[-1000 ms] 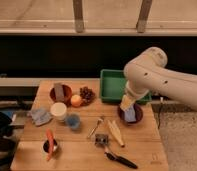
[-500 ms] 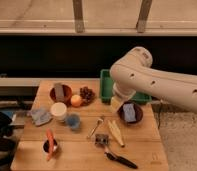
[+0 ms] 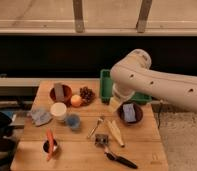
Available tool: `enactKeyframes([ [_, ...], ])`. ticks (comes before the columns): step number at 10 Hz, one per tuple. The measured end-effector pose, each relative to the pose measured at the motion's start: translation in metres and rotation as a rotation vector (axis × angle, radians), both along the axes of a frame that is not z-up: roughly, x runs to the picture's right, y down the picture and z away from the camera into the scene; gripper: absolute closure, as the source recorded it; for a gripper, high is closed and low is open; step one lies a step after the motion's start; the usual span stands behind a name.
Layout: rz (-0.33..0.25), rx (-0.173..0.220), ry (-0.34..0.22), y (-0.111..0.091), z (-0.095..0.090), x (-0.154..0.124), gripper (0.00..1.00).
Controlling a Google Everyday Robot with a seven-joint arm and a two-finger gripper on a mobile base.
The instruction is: Place apple in tray
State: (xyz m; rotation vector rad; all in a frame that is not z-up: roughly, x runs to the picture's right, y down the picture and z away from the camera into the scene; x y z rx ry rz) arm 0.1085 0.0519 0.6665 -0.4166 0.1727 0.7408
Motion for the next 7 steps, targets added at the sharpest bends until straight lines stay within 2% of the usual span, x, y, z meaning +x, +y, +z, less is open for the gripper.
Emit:
enactKeyframes([
  [3,-0.025,0.017,-0.080,-0.011,0.030,-0.056,0.20],
  [6,-0.048,0.029,-0.177,-0.024,0.067,-0.129,0.20],
  [7,-0.047,0.033,-0.202,-0.026,0.075,-0.143,0.20],
])
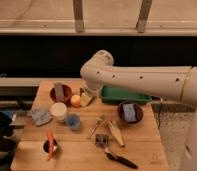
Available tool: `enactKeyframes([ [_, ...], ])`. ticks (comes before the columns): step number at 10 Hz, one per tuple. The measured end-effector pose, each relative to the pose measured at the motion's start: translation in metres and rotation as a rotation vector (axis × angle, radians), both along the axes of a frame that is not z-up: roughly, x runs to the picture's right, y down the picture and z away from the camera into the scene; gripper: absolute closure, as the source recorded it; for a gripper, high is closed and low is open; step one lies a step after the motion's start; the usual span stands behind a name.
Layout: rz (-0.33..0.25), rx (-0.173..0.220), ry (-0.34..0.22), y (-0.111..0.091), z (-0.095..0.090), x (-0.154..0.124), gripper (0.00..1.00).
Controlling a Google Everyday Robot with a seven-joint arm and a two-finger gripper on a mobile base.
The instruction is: Place apple in tray
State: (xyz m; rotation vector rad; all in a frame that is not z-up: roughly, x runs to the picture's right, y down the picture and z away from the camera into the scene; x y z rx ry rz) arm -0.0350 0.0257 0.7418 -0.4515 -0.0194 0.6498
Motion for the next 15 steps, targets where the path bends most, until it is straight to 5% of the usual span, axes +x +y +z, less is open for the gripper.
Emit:
enactKeyframes([
  [3,0.020,-0.014,-0.068,0.000,0.022,-0.022,0.20],
  [8,0.024,-0.025,-0.074,0.005,0.030,-0.020,0.20],
  [15,0.015,-0.123,-0.163,0.030,0.106,-0.060,0.20],
])
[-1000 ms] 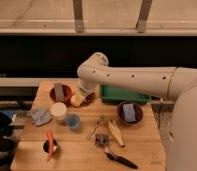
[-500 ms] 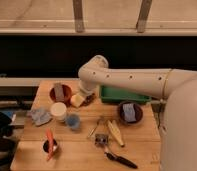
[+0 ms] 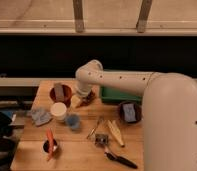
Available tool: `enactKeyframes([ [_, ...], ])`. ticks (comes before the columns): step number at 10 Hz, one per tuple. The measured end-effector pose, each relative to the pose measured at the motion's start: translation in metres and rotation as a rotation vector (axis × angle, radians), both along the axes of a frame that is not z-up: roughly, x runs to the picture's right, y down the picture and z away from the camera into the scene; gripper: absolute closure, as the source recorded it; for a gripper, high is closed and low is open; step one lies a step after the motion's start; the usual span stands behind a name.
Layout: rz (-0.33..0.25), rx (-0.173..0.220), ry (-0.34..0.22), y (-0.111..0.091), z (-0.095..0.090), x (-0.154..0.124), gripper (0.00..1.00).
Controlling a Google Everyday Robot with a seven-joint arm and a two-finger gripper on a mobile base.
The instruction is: Place apple in tray
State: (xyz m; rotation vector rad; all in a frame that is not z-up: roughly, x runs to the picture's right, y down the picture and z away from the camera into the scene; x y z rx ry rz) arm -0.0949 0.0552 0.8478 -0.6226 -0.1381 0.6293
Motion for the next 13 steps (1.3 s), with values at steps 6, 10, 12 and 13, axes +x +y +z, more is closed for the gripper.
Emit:
enactKeyframes([
  [6,-0.045,-0.061,-0.069,0.024,0.049,-0.036,0.20],
  [10,-0.096,-0.065,-0.046,0.028,0.070,-0.033,0.30],
  [12,-0.101,-0.053,-0.036,0.027,0.068,-0.029,0.48],
  [13,-0.103,-0.045,-0.032,0.025,0.066,-0.027,0.58],
])
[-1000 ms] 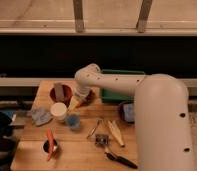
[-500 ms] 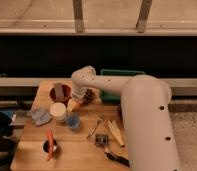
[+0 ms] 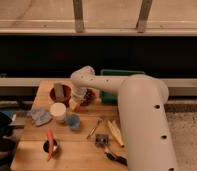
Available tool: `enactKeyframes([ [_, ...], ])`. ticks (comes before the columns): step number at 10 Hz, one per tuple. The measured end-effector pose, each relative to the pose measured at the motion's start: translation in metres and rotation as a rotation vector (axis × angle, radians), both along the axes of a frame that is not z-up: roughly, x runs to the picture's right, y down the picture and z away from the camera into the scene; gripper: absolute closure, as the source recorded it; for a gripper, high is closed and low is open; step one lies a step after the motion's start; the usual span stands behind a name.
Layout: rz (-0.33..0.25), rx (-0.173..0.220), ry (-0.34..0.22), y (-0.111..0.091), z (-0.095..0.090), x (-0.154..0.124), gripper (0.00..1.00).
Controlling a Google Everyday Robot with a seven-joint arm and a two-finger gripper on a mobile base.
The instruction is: Place apple in tray
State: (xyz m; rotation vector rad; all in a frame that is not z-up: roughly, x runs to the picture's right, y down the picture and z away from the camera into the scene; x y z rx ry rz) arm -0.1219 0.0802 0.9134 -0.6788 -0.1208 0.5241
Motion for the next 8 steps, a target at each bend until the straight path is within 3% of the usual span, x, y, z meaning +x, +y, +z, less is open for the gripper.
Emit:
enactKeyframes([
  [2,0.017,0.020,0.020,-0.008,-0.012,0.011,0.78],
  [4,0.040,0.062,0.039,-0.024,-0.038,0.023,0.96],
  [8,0.098,0.162,0.149,-0.070,-0.089,0.065,1.00],
])
